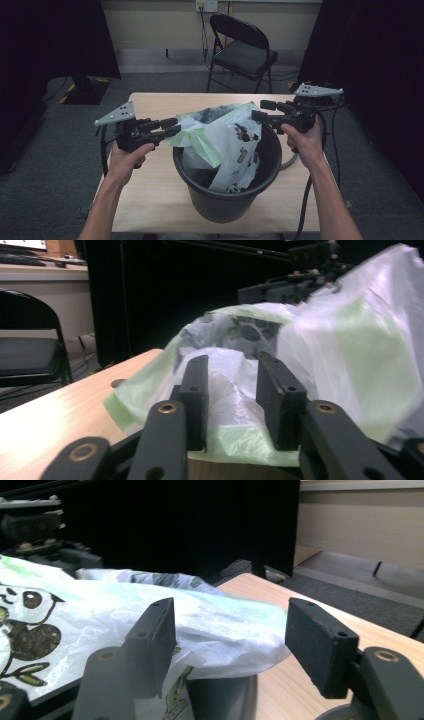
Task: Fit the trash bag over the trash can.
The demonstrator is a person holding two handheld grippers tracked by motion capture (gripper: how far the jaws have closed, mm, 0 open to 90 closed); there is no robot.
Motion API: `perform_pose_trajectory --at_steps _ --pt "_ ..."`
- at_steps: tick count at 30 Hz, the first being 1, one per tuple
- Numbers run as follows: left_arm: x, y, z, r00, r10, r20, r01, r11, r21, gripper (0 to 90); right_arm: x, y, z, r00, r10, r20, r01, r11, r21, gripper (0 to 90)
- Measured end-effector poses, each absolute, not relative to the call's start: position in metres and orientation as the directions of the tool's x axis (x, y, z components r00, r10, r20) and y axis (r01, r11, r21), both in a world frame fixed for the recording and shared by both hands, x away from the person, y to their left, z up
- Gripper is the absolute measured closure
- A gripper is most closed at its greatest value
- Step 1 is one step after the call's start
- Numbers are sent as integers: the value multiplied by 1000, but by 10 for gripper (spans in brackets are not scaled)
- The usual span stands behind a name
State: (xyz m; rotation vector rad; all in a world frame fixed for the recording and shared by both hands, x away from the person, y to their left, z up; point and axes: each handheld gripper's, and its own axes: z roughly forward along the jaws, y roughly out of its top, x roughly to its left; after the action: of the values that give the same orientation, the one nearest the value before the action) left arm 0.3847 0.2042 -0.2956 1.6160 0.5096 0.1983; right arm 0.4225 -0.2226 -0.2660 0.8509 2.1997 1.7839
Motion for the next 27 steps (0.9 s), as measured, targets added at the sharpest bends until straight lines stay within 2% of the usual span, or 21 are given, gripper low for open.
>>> perform_pose_trajectory --at_steps 2,5,7,12,15,22,27 --pt "391 202 -297 881 433 -188 215 -14 977 691 422 -222 -267 -836 511 200 304 129 944 613" --pt "397 196 -300 881 427 -205 233 -13 972 705 422 -219 -269 -855 485 184 293 158 943 821" --pt "395 193 -301 881 432 -191 225 -28 974 733 421 -217 -269 -853 496 160 281 179 943 900" --pt "389 200 -300 884 432 -178 211 -28 977 840 421 -224 -271 -829 538 149 275 162 948 900" --pt "384 203 -298 889 431 -156 195 -48 980 866 421 -231 -273 -804 577 145 278 149 949 900" --pt "372 212 -300 909 394 -134 168 -53 984 887 426 -246 -294 -775 608 171 326 153 933 900" --pt "365 217 -301 918 380 -112 153 -79 985 888 431 -242 -318 -762 627 160 363 210 908 900"
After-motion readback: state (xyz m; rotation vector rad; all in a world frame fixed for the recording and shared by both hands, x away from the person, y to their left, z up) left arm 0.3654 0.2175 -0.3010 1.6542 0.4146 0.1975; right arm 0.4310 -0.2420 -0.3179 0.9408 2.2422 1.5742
